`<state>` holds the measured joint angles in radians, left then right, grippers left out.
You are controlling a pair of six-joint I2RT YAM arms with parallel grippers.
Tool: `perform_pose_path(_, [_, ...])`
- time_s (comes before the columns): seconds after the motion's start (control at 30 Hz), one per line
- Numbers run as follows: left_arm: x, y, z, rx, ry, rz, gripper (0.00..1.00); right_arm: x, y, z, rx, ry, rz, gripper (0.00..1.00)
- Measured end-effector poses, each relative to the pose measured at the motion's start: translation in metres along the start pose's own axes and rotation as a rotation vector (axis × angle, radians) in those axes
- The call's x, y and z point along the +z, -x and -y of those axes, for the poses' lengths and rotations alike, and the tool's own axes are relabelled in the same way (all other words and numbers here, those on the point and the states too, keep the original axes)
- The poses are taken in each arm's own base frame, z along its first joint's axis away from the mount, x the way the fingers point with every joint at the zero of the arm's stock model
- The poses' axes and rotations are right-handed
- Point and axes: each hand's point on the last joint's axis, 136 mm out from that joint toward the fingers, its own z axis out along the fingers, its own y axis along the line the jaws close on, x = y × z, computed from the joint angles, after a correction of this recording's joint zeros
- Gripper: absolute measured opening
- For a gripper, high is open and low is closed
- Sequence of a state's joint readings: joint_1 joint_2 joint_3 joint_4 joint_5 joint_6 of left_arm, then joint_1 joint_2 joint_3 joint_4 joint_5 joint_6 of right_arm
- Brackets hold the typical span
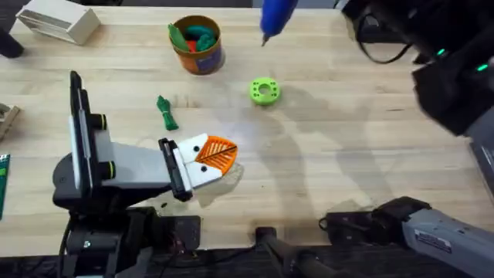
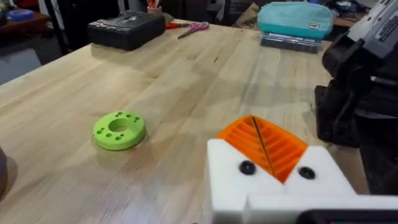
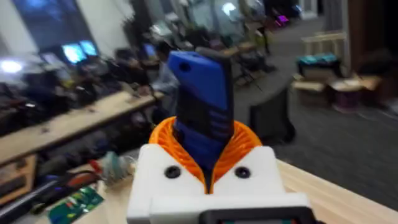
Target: Pick up the gripper from the table and insert it into the empty holder that is missing its gripper. Then pick up a screw, insert it into the mounting hole, and use the screwdriver to tighten it. Finally, clean up the table by picking up the vegetable and placing it into the bucket.
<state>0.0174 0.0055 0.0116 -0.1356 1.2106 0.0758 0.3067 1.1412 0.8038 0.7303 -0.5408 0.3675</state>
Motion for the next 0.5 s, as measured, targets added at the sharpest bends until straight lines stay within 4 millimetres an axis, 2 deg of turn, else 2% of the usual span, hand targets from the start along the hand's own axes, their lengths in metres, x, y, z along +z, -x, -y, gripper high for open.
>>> perform_pose_path(0.1, [0.000, 0.000, 0.000, 0.001, 0.000, 0.000, 0.005, 0.001, -0.006, -0.024, 0.025, 0.088, 0.027, 0.028])
perform_pose_path(0.13, [0.000, 0.000, 0.000, 0.001, 0.000, 0.000, 0.005, 0.003, -0.015, -0.048, 0.053, 0.166, 0.024, 0.028])
perform_pose_path(0.33, [0.000, 0.000, 0.000, 0.001, 0.000, 0.000, 0.005, 0.008, -0.021, -0.103, 0.081, 0.324, 0.024, 0.028])
perform_pose_path(0.5, [0.000, 0.000, 0.000, 0.000, 0.000, 0.000, 0.005, 0.012, -0.026, -0.128, 0.085, 0.408, 0.036, 0.028])
